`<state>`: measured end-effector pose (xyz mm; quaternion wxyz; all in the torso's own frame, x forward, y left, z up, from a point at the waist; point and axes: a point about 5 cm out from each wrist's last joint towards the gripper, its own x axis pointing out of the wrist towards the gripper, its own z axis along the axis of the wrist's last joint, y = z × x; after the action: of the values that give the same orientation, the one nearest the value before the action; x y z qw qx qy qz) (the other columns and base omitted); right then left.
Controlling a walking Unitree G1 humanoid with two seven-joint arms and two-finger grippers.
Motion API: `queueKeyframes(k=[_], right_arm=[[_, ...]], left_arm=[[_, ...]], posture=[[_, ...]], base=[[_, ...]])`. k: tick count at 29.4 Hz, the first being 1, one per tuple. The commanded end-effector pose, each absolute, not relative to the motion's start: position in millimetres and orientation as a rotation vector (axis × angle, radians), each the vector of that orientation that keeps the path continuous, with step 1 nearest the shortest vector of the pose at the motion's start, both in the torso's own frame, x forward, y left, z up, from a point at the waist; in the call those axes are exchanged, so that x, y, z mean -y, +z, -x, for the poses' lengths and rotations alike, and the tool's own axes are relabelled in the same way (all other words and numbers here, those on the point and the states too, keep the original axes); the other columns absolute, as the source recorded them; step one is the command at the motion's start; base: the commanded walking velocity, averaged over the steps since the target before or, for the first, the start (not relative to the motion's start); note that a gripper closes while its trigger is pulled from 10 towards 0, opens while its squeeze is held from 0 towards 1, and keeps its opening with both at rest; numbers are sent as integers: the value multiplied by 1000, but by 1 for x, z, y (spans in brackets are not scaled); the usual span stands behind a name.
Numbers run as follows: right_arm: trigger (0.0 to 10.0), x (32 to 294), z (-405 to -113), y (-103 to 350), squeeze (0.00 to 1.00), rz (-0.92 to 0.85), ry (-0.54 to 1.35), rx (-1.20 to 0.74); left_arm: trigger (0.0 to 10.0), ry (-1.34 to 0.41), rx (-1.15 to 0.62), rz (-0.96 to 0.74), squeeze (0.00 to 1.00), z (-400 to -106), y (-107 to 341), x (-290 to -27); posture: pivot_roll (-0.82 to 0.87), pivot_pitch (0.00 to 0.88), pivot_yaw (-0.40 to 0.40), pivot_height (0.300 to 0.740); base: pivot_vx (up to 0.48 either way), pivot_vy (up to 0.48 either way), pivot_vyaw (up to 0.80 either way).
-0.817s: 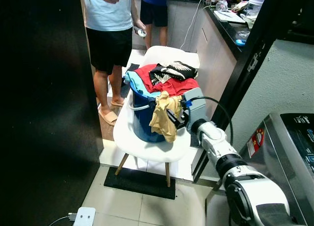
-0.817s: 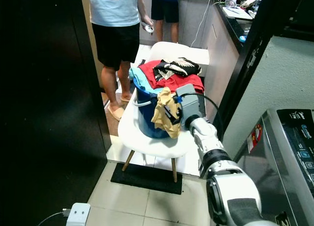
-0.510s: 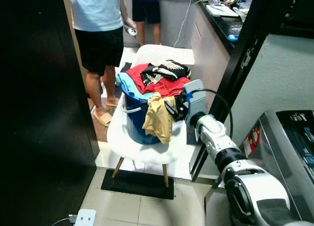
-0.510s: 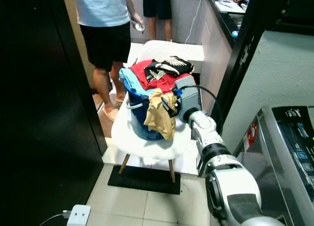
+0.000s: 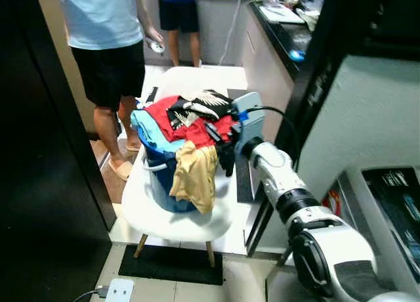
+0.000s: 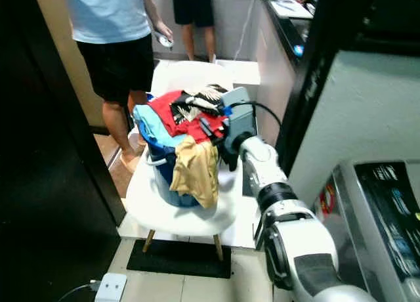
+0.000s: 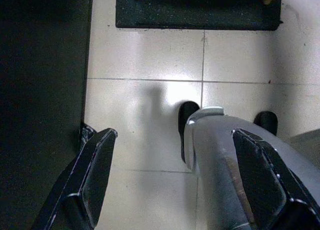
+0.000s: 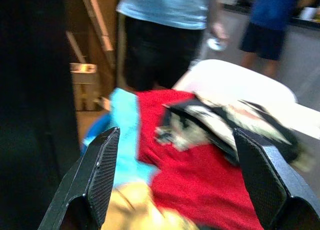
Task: Clothes washing
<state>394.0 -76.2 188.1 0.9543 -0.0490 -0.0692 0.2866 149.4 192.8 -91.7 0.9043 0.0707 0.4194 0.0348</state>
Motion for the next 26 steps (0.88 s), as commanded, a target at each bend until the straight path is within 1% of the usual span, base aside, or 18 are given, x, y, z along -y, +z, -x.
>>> queueKeyframes(k=[1,2,4,6,7,13,23,26], right_arm=[[10000,73,-394,195,0,89,605,163],[10000,68,-393,197,0,80,632,173],[10000,68,-393,197,0,80,632,173],[10000,58,-389,200,0,65,708,201],[10000,58,-389,200,0,65,708,201],[10000,58,-388,205,0,35,713,230],[10000,58,-389,207,0,61,699,223],[10000,62,-392,205,0,73,678,202]], left_arm=[[10000,72,-878,-152,0,-147,-92,-196],[10000,70,-879,-152,0,-147,-93,-195],[10000,70,-879,-152,0,-147,-93,-195],[10000,69,-882,-152,0,-145,-93,-195],[10000,69,-882,-152,0,-145,-93,-195],[10000,71,-890,-147,0,-142,-94,-194],[10000,70,-893,-146,0,-142,-95,-193],[10000,86,-895,-142,0,-142,-95,-194]], posture=[[189,0,-94,740],[189,0,-94,740],[189,0,-94,740],[192,0,-93,740],[192,0,-93,740],[194,0,-94,740],[193,0,-95,740],[194,0,-96,740]], base=[[424,0,0],[424,0,0],[424,0,0],[422,0,0],[424,0,0],[423,0,800],[420,0,0],[101,0,0]])
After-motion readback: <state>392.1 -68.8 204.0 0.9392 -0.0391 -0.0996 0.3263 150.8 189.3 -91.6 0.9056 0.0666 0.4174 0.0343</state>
